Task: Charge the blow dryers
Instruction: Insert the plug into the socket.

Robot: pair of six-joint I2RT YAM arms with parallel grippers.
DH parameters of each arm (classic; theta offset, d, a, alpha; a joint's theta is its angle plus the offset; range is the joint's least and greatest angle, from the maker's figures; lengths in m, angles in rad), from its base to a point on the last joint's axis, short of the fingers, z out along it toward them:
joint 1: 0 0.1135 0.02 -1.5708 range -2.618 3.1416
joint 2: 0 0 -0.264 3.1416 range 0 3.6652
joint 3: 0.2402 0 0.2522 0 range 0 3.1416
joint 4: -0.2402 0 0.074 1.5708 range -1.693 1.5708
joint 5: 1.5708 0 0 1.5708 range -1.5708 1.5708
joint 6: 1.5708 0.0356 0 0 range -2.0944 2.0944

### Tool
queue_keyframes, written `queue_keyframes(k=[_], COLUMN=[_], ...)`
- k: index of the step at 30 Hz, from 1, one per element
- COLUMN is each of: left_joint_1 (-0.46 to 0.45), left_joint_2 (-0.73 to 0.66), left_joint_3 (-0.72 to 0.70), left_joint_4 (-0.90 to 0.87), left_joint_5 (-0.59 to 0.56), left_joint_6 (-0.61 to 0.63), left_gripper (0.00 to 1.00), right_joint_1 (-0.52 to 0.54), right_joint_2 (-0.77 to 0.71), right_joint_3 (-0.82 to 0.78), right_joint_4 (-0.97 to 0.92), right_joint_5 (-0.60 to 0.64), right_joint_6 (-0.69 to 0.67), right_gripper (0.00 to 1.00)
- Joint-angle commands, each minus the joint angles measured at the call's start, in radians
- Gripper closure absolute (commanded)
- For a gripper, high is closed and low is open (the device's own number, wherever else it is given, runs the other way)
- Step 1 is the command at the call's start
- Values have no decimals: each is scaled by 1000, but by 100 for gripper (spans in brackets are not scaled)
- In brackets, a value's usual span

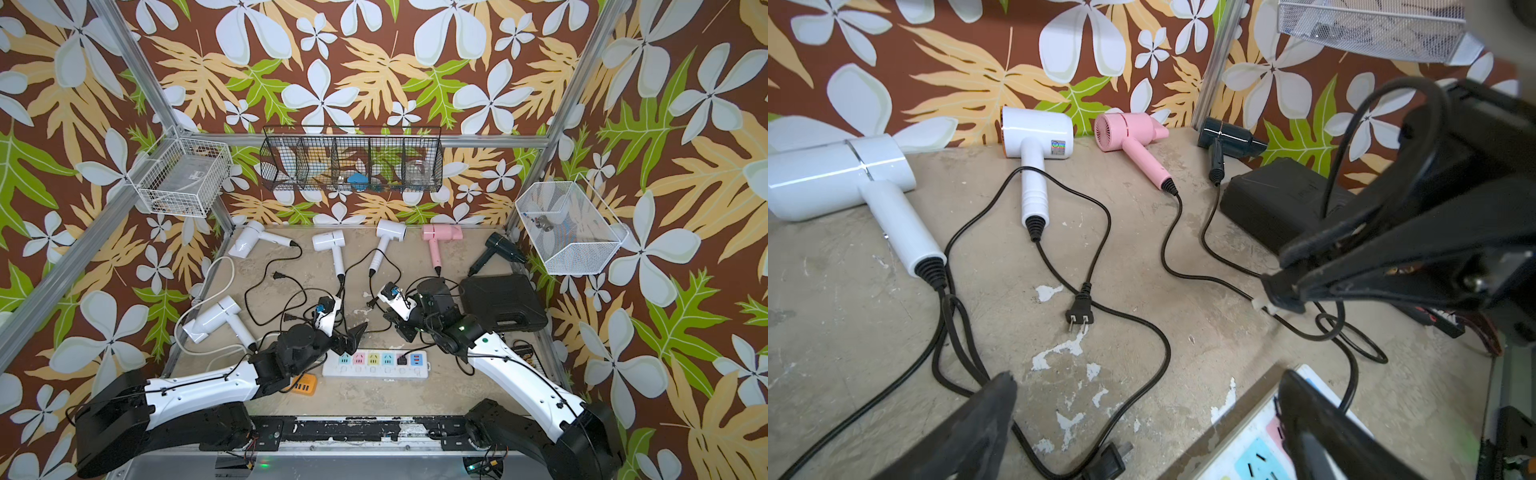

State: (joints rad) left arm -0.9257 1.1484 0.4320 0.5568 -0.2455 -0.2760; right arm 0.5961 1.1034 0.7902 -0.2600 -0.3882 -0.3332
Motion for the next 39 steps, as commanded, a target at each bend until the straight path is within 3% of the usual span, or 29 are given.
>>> queue_keyframes(k=[1, 12, 26, 39], left_joint_1=[31, 106, 121, 120], left_joint_2=[4, 26, 36, 30], left_joint_3=[2, -4, -2, -4], left_joint_4=[9, 3, -10, -12], left_joint_5=[31, 70, 34, 32], left_joint_6=[-60, -126, -143, -140], left_gripper=[0, 0, 0, 0], right_joint_1=[31, 83, 100, 99], right_joint_2=[10, 86, 147, 152], right_joint_3=[-18, -52, -86, -116], right_joint_4=[-38, -140, -161, -130], right_joint_5=[-14, 25, -65, -71], right_joint_6=[-186, -327, -334, -320], right_gripper=[100, 100, 100, 100])
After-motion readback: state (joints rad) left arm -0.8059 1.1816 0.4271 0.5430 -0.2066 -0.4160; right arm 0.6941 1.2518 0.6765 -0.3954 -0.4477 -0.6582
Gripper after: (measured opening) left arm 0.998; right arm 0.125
